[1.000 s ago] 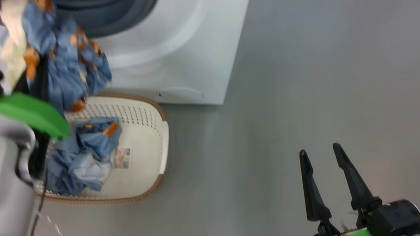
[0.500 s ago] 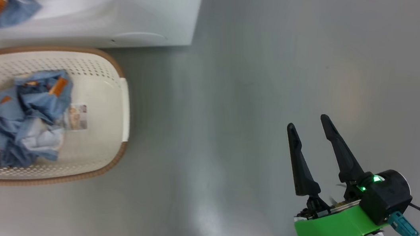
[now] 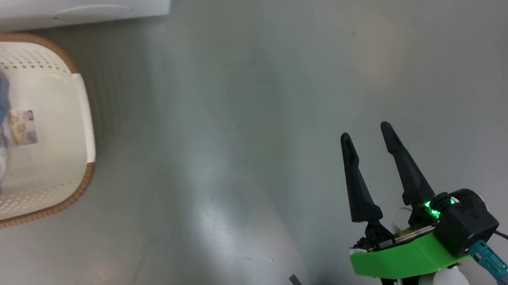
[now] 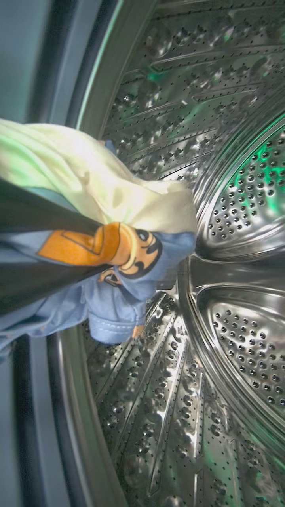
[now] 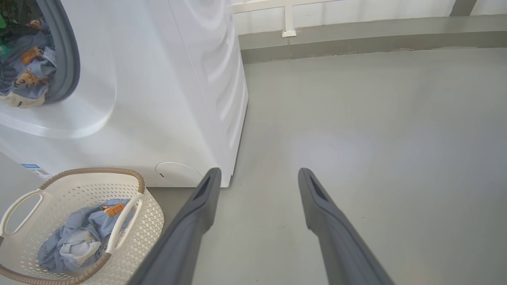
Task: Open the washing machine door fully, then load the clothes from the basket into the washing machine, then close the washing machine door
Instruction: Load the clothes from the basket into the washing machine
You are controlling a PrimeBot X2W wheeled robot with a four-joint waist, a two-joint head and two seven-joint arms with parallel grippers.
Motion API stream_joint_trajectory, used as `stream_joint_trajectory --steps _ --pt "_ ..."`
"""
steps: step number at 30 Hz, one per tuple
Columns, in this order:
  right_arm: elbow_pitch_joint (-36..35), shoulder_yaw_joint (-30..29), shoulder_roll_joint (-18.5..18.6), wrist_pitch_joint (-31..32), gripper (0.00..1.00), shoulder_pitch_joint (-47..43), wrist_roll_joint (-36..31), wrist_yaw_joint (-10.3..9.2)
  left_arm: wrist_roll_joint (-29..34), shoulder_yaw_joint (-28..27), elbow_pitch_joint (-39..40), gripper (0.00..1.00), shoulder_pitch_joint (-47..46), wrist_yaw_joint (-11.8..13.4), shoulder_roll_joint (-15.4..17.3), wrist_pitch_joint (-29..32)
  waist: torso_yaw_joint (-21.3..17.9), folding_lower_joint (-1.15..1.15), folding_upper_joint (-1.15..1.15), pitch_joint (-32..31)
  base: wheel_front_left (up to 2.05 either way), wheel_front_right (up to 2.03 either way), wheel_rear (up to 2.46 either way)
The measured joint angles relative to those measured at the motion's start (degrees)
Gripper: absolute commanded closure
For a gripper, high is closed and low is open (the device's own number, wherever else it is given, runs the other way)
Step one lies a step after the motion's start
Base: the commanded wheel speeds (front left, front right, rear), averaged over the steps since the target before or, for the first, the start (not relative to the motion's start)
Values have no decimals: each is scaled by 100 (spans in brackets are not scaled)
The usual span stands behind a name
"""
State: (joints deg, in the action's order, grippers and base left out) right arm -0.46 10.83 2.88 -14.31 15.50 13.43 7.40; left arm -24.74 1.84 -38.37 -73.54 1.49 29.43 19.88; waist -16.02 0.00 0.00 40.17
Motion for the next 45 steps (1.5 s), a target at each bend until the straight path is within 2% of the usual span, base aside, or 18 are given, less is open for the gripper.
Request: stream_joint_trajectory --steps 10,16,17,18,19,29,36,45 --pt "-62 22 -7 0 0 106 86 0 493 51 12 100 -676 77 294 -1697 -204 0 0 352 0 0 0" --pt "-57 49 -7 0 0 151 90 0 490 68 -401 100 -763 66 293 -1953 -188 0 0 398 0 0 0" --pt "-56 66 -8 0 0 200 112 0 465 67 -584 89 -762 21 288 -1954 -175 0 0 403 0 0 0" --pt "-56 67 -8 0 0 224 124 0 431 66 -657 53 -762 19 278 -1963 -167 0 0 407 0 0 0" --pt "-56 67 -8 0 0 224 124 0 431 66 -657 0 -762 19 278 -1963 -167 0 0 407 0 0 0" --pt "-36 54 -7 0 0 230 126 0 391 188 -1088 0 -805 -237 199 -2374 -38 0 0 392 0 0 0" --pt "32 -22 -5 0 0 228 59 0 291 229 -1198 0 -714 -430 -40 -2787 162 0 0 231 0 0 0" --pt "107 -127 38 0 0 191 -132 0 226 376 -868 0 408 -483 -392 -3333 524 0 0 -141 0 0 0"
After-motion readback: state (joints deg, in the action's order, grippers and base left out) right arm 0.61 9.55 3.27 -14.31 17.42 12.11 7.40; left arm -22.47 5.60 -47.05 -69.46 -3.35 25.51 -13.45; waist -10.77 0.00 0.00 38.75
